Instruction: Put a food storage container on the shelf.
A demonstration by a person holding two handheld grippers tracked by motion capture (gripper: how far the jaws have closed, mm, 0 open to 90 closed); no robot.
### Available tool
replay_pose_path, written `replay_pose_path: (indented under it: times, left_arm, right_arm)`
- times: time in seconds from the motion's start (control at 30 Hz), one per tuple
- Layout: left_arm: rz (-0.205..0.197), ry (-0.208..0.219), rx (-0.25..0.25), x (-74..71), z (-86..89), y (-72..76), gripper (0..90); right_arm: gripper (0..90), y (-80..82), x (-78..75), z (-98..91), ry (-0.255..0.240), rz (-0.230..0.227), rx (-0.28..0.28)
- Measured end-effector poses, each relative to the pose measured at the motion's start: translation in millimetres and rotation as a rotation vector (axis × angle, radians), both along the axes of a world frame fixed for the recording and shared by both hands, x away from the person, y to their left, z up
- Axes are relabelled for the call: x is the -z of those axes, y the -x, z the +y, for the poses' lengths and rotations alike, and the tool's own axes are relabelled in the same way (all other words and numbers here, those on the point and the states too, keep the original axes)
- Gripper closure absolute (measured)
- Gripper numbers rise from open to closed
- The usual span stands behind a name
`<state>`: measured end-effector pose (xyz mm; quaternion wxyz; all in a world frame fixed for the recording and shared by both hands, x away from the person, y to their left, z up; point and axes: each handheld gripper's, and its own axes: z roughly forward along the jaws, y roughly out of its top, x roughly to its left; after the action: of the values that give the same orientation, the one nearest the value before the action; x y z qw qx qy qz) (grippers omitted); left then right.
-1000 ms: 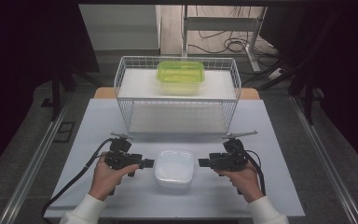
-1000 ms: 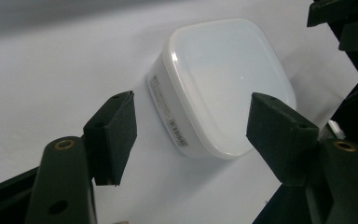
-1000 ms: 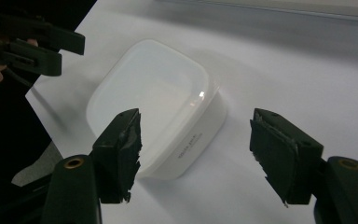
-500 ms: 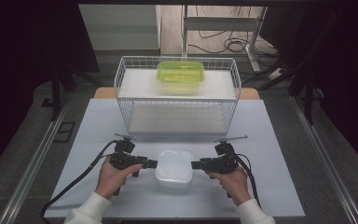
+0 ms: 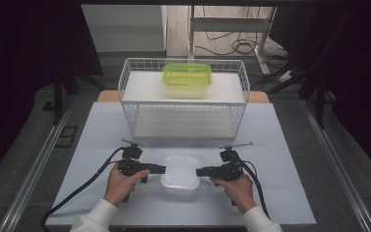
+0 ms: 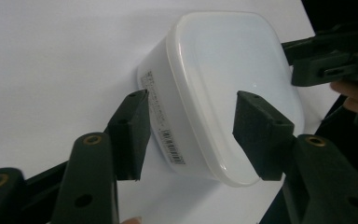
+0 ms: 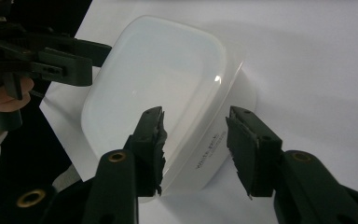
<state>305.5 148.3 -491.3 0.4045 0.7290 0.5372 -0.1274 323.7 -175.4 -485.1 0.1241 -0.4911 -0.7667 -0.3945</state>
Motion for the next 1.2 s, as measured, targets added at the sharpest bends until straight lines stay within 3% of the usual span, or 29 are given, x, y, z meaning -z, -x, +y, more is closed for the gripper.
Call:
replay_pose_path:
  times: [0.2, 0.3, 0.4, 0.6, 0.9, 1.0, 1.2]
  left_arm:
    - [0.038, 0.049, 0.032, 5.4, -1.9, -1.4, 61.8]
    - [0.048, 0.056, 0.027, 5.8, -2.5, -0.9, 64.1]
    - [0.043, 0.064, 0.007, 5.8, -2.4, 2.2, 65.9]
    - [0.023, 0.075, 0.004, 0.7, -0.2, 6.6, 72.5]
    - [-0.006, 0.064, -0.005, -3.9, 1.3, 11.6, 76.4]
    - [-0.014, 0.061, -0.003, -4.3, 1.3, 12.3, 77.5]
    - [-0.034, 0.068, -0.004, -6.0, 1.0, 14.0, 77.6]
  right_arm:
    - [62.5, 1.5, 6.0, -1.3, -0.063, 0.040, 0.031]
    - [65.8, 1.9, 7.0, -3.1, -0.086, 0.058, 0.051]
    - [67.3, 3.7, 6.7, -3.4, -0.092, 0.064, 0.065]
    - [75.2, 5.4, 4.5, -10.8, -0.164, 0.079, 0.094]
    - [79.6, 10.0, 0.2, -11.7, -0.173, 0.061, 0.086]
    - [80.3, 12.8, -5.6, -10.3, -0.151, 0.017, 0.070]
    - [80.4, 13.4, -8.6, -9.9, -0.138, -0.012, 0.059]
